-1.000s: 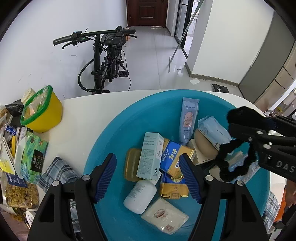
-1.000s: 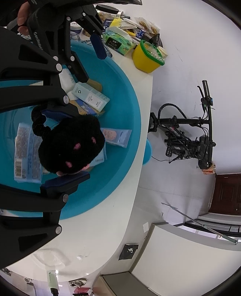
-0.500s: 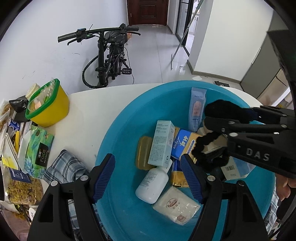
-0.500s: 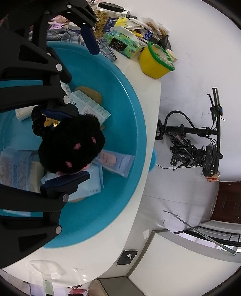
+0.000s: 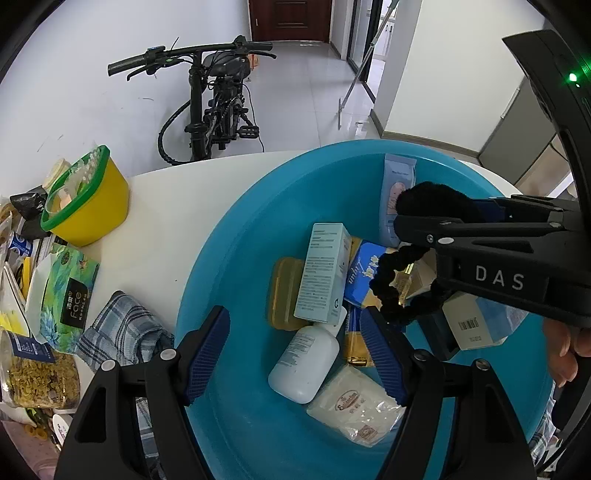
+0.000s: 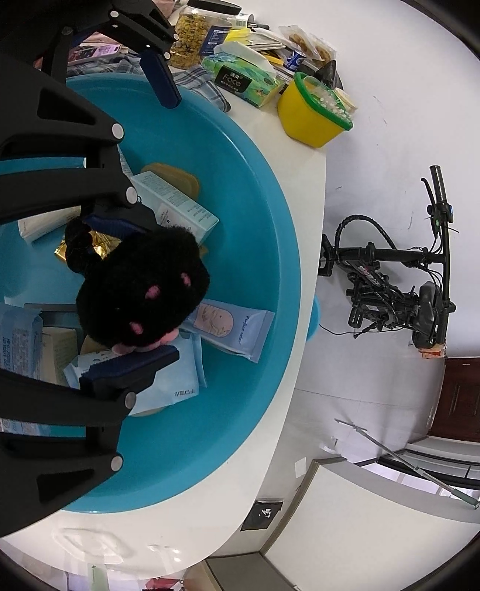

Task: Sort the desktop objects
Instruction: 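Open the right gripper to release the black scrunchie into the basin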

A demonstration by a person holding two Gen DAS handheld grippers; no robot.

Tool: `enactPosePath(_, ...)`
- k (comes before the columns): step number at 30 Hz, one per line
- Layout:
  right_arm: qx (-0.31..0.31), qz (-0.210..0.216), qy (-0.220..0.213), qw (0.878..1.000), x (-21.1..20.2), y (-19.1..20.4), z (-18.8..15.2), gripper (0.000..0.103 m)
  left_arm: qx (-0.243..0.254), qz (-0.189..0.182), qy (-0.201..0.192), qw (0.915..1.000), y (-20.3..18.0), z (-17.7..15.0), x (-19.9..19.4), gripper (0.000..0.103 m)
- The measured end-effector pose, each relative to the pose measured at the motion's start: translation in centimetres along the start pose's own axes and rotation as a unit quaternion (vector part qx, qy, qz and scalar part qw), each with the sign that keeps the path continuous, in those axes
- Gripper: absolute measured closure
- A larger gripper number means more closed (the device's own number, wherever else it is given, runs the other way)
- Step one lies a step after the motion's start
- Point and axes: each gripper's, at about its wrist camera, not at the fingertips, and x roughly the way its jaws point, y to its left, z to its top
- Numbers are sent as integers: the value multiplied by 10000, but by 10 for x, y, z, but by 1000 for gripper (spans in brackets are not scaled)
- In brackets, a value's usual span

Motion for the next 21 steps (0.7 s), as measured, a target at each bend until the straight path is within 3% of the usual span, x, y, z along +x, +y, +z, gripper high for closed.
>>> enactPosePath(11, -47, -35, -78, 10000, -10, 1, -3, 35, 5, 20, 5, 10000, -1, -2, 2, 28)
enactPosePath(21, 121, -161, -252, 9995, -23, -18, -10, 35, 0, 17, -112, 9999, -6, -2, -2, 28)
